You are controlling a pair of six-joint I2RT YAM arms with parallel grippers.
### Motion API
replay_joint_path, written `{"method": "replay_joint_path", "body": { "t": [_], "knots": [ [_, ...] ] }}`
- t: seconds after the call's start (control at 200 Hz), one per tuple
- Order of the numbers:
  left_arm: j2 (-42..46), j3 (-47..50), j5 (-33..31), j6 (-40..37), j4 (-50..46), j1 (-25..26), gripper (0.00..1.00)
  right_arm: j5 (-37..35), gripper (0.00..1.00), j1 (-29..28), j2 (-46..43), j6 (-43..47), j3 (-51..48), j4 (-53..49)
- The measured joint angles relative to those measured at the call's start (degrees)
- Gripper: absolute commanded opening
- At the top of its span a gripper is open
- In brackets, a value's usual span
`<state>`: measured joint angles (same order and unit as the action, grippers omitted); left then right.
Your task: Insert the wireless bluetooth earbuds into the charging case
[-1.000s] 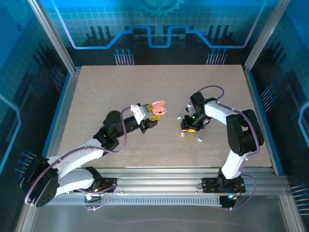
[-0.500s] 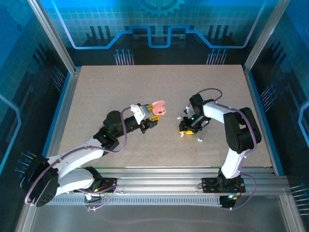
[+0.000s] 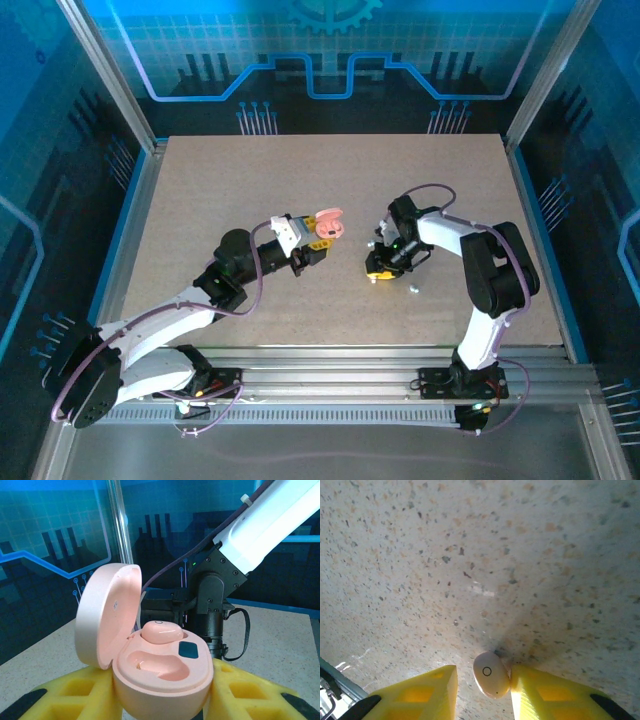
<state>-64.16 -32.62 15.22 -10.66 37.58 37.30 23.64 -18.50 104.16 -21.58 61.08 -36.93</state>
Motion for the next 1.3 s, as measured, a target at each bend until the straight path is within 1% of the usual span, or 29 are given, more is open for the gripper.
{"method": "replay_joint_path", "body": {
  "t": [0.255, 0.6, 0.725, 0.93, 1.121, 1.301],
  "knots": [
    [0.00, 0.00, 0.00, 0.00, 0.00, 0.00, 0.39, 1.14, 0.36, -1.49, 0.00, 0.00, 0.37, -0.09],
    [0.00, 0.00, 0.00, 0.02, 0.00, 0.00, 0.39, 0.09, 0.37, -2.67, -0.81, 0.00, 1.95, -1.51],
    [0.00, 0.00, -0.11, 0.00, 0.00, 0.00, 0.39, -3.30, 0.36, -3.45, -1.20, 0.04, 3.82, -3.15],
    [0.44, 0.33, -1.38, -0.09, 0.04, 0.00, 0.39, -10.51, 0.37, -7.69, -0.79, 0.07, 8.00, -6.43],
    [1.64, 1.31, -2.73, -0.44, 0.44, 0.00, 0.39, -15.32, 0.37, -11.13, 2.34, -0.04, 11.08, -8.72],
    [2.05, 1.84, -3.65, -0.46, 0.46, 0.00, 0.39, -18.64, 0.34, -13.09, 5.70, -0.85, 13.31, -10.86]
  ]
}}
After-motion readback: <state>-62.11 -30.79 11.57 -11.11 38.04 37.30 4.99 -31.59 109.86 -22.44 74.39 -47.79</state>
